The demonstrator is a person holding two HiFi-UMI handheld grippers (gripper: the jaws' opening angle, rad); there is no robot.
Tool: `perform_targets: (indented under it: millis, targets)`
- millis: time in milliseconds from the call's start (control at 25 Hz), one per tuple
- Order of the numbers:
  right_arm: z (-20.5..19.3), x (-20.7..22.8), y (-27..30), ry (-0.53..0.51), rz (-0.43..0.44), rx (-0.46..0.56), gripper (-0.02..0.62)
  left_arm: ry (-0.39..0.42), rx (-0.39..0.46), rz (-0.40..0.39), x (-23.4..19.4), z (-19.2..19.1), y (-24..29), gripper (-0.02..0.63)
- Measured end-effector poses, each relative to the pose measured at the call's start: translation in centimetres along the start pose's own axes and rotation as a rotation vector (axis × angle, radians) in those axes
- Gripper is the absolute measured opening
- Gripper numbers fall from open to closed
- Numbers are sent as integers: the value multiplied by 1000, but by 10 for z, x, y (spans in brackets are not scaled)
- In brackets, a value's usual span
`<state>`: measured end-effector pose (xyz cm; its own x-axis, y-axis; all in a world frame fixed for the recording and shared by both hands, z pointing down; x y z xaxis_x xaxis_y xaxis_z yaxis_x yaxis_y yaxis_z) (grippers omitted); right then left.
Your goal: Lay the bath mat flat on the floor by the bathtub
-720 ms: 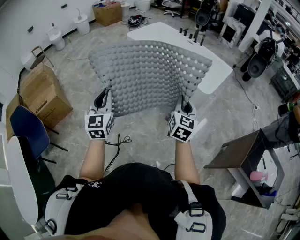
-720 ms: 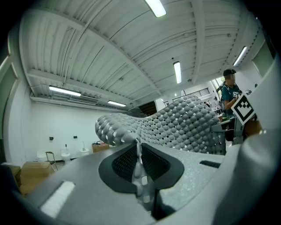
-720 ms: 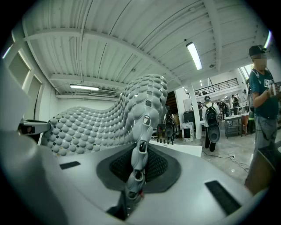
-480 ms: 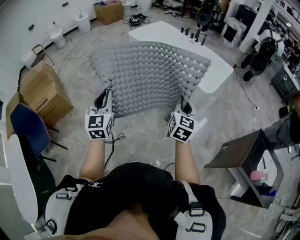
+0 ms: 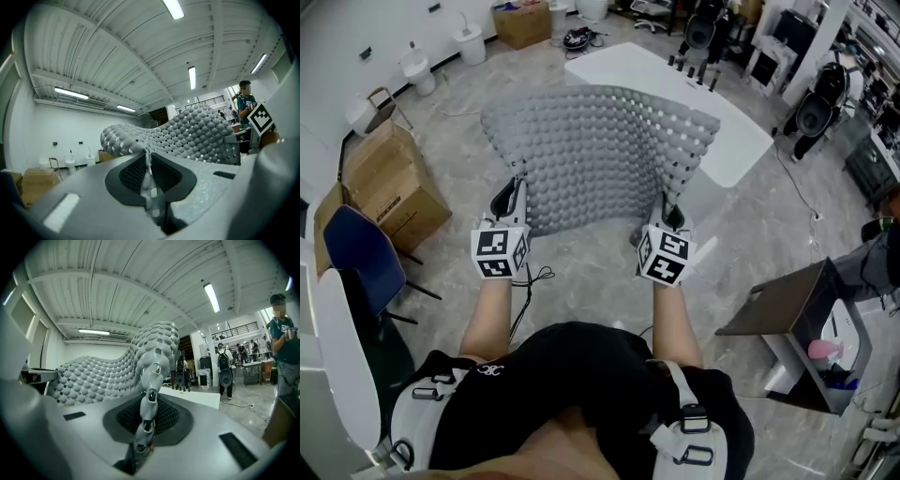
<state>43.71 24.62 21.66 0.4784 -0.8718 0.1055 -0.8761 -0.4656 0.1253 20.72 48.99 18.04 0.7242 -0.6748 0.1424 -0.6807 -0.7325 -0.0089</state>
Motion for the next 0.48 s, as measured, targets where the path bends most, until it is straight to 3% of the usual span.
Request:
perform_targets:
  millis: [480]
  targets:
    - [-15,-31,23,9,-14,16,37,8,24,-36,-30,-16,18,38]
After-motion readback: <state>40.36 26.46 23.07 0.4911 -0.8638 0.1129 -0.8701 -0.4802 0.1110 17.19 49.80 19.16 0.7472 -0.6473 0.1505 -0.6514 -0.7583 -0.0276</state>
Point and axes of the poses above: the fingertips, and each gripper's own axes: y forward along the fingers, x to its right, z out of its top, the point moved 5 cm from there along -y, backward along the fingers, and after that the axes turned 12 degrees about z, right-handed, at the moved point
